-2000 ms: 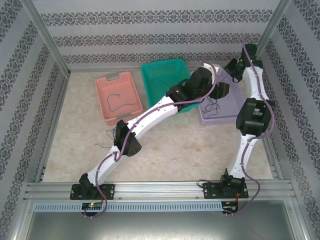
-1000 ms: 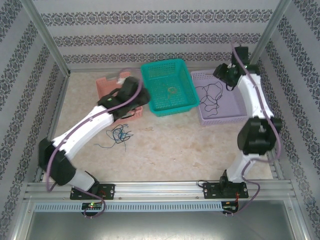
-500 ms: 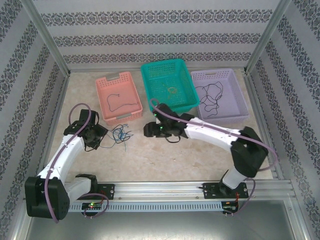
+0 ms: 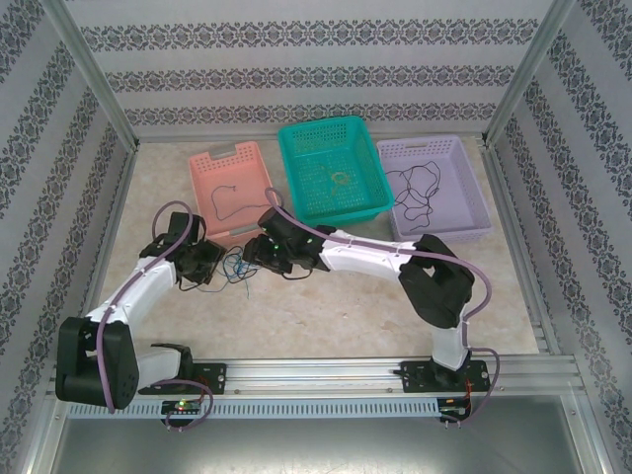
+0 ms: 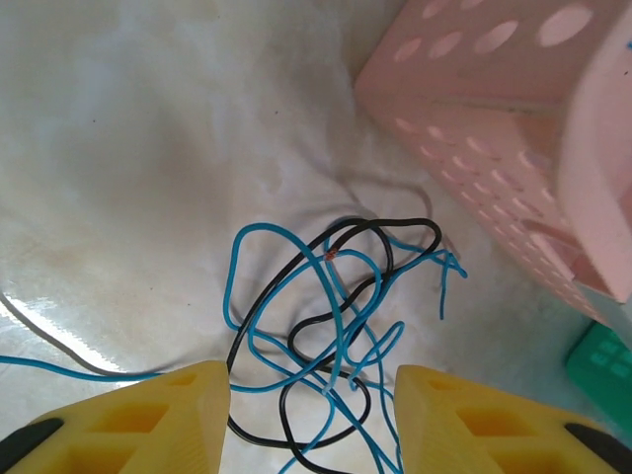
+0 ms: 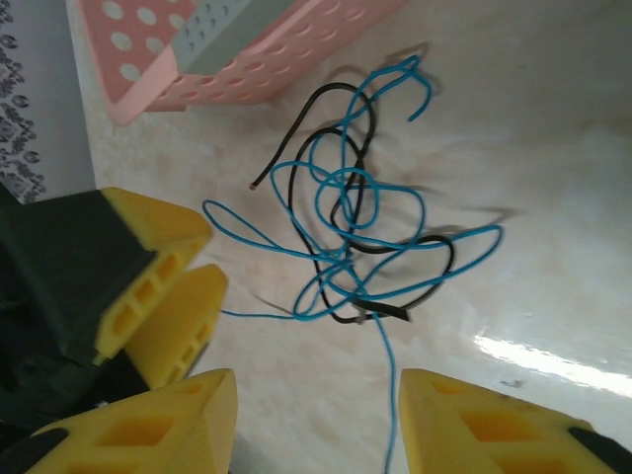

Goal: Untangle the cables

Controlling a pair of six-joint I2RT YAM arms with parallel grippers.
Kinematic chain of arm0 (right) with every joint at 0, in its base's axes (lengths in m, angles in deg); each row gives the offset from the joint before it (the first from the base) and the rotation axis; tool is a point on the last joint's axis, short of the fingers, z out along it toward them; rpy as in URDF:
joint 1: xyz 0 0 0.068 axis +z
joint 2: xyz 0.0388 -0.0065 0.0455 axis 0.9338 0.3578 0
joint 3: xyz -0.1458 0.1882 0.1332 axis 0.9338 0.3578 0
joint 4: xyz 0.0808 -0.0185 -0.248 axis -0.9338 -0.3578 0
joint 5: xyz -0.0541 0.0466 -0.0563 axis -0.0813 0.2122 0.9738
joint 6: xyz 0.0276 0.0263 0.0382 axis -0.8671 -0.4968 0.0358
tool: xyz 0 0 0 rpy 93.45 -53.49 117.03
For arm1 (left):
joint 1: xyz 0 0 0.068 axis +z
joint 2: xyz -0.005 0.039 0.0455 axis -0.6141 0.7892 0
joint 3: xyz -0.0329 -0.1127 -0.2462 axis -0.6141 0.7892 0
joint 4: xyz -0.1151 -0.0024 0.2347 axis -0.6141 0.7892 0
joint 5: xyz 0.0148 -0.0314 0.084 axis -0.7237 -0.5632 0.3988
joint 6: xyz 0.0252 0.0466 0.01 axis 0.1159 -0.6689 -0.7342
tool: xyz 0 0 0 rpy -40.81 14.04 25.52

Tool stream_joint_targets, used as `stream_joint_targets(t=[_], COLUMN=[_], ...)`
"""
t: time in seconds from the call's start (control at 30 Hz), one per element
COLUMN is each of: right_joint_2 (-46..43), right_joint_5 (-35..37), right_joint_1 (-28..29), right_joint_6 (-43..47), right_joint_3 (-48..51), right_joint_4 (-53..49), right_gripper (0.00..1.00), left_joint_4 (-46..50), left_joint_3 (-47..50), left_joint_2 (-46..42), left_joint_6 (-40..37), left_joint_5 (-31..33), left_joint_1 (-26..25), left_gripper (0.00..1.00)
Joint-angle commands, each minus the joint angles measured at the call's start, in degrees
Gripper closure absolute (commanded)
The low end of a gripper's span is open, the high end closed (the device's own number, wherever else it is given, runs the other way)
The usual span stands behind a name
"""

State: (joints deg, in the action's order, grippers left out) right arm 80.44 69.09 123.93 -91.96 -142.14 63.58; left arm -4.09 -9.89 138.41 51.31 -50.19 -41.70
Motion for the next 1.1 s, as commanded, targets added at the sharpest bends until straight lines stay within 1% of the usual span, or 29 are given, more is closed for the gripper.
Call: stream_joint_targets(t=[0.0,0.17,0.27,0.33,0.47,0.57,0.7,0.77,0.83,0.93,0.97,1.03,1.07], right_joint_2=[2.8,5.0,6.4,7.0,6.5,3.9,-0.7,-2.8,-5.0,-7.2,-7.6,-8.4,-9.0], right_joint_5=[1.2,2.7,3.6,4.2,5.1,4.5,2.8,1.7,1.1,-0.3,-1.0,-1.4,-1.2], right_joint_1=[0.1,0.1,0.0,-0.1,-0.2,-0.3,-0.4,-0.7,-0.9,-1.3,-1.5,-1.8,-2.1], right_joint_6=[-4.7,-5.4,-5.8,-5.7,-4.7,-1.3,4.4,6.0,7.1,7.8,8.1,8.7,9.1], right_joint_3=[-2.0,-3.7,-4.7,-5.5,-5.7,-4.1,-0.3,2.2,4.4,6.7,7.1,7.5,8.0], right_joint_4=[-0.1,-1.4,-1.1,-1.1,-2.3,-3.5,-5.2,-5.0,-4.6,-3.9,-4.0,-4.9,-5.2], right_gripper=[0.54,0.57,0.63,0.72,1.0,1.0,1.0,1.0,1.0,1.0,1.0,1.0,1.0], left_joint_4=[-3.8,-5.9,-7.0,-7.1,-7.3,-7.5,-6.2,-4.7,-5.1,-6.3,-6.7,-7.8,-7.6], left_joint_3=[1.6,2.4,2.3,2.2,1.9,1.7,0.7,0.2,0.6,0.4,0.0,-0.9,-1.5], left_joint_2=[0.3,1.3,2.1,2.6,3.2,3.6,4.7,5.4,6.3,9.2,10.3,12.2,13.1], left_joint_6=[0.8,0.9,0.9,1.0,1.6,2.4,3.6,4.5,5.6,6.5,6.6,6.2,6.0], left_joint_5=[0.0,-0.8,-1.1,-1.1,-0.5,0.6,3.4,5.4,6.5,7.2,7.5,8.2,8.7], left_joint_1=[-0.7,-1.1,-1.7,-2.3,-4.1,-6.6,-11.8,-14.4,-15.9,-17.0,-17.5,-18.2,-18.4], left_gripper=[0.53,0.53,0.53,0.53,0.53,0.51,0.45,0.45,0.46,0.51,0.55,0.68,0.79])
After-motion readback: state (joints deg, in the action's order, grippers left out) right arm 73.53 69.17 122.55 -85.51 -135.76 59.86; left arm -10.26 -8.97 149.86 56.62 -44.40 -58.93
